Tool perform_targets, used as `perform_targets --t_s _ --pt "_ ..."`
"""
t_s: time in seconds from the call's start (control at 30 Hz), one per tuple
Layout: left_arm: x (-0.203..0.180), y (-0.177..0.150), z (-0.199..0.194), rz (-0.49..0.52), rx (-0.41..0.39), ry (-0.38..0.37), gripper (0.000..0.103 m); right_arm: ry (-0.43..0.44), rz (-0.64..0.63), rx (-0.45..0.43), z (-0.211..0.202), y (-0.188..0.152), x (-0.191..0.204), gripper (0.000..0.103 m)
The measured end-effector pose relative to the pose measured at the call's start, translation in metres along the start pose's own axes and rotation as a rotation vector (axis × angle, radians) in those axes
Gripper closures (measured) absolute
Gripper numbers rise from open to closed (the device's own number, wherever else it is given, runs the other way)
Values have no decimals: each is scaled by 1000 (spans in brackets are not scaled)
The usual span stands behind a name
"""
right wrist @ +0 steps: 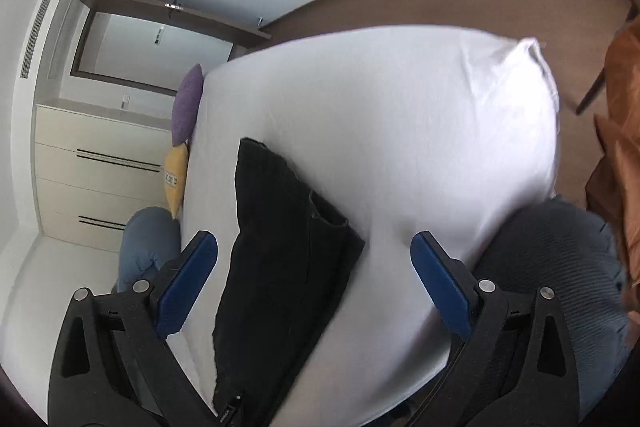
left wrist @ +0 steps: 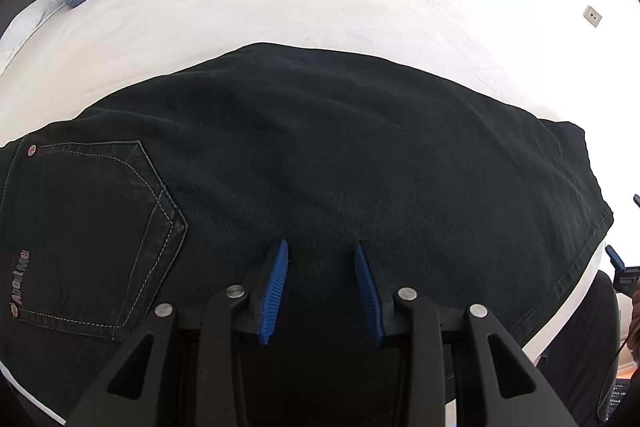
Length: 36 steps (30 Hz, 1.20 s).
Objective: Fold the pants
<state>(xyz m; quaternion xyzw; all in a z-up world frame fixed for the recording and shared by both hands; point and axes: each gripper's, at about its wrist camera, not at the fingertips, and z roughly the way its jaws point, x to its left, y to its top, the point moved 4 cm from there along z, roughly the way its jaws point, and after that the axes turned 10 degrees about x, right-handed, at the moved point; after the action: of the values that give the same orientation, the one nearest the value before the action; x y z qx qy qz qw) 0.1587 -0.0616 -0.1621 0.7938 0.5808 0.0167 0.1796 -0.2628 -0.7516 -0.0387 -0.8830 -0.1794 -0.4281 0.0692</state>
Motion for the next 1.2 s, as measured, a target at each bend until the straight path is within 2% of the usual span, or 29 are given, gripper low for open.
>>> perform_targets --t_s 0.07,0.1,0.17,0.2,0.33,0.4,0.47,0.57,0.73,0.77,0.83,0.9,1.07,1.2 --pt "0 -1 0 -1 3 -7 66 52 22 40 18 0 -6 13" --pt "2 -2 -1 -3 2 -10 66 54 56 78 27 -1 -6 20" --pt "10 -6 -7 -8 1 -15 66 -16 72 98 40 -2 -8 31" --pt "10 -7 -7 -10 0 -16 66 -21 90 99 44 -1 -16 34" --pt "16 -9 -12 -13 -4 -22 66 -34 111 94 47 -1 -15 39" --pt "16 -9 -12 -13 -5 -26 66 14 132 98 50 -3 -13 40" --pt "17 -9 -13 -18 -6 -33 66 78 178 107 56 -8 -14 47" --pt "22 -12 -16 -18 -7 -37 66 208 238 75 58 -15 -20 53" --pt "23 -11 -18 -17 -4 -38 66 303 304 32 80 -12 -30 72" --pt "23 -11 -18 -18 -4 -38 66 304 304 27 83 -11 -29 75" --pt "21 -10 -17 -20 -4 -37 66 308 300 22 88 -7 -26 87" --pt "22 -10 -17 -21 -3 -40 66 315 303 16 94 -6 -25 91" --pt "24 -9 -15 -36 -2 -61 66 248 235 6 79 -9 -12 93" --pt "24 -9 -15 -40 -6 -71 66 130 69 -23 77 -10 29 94"
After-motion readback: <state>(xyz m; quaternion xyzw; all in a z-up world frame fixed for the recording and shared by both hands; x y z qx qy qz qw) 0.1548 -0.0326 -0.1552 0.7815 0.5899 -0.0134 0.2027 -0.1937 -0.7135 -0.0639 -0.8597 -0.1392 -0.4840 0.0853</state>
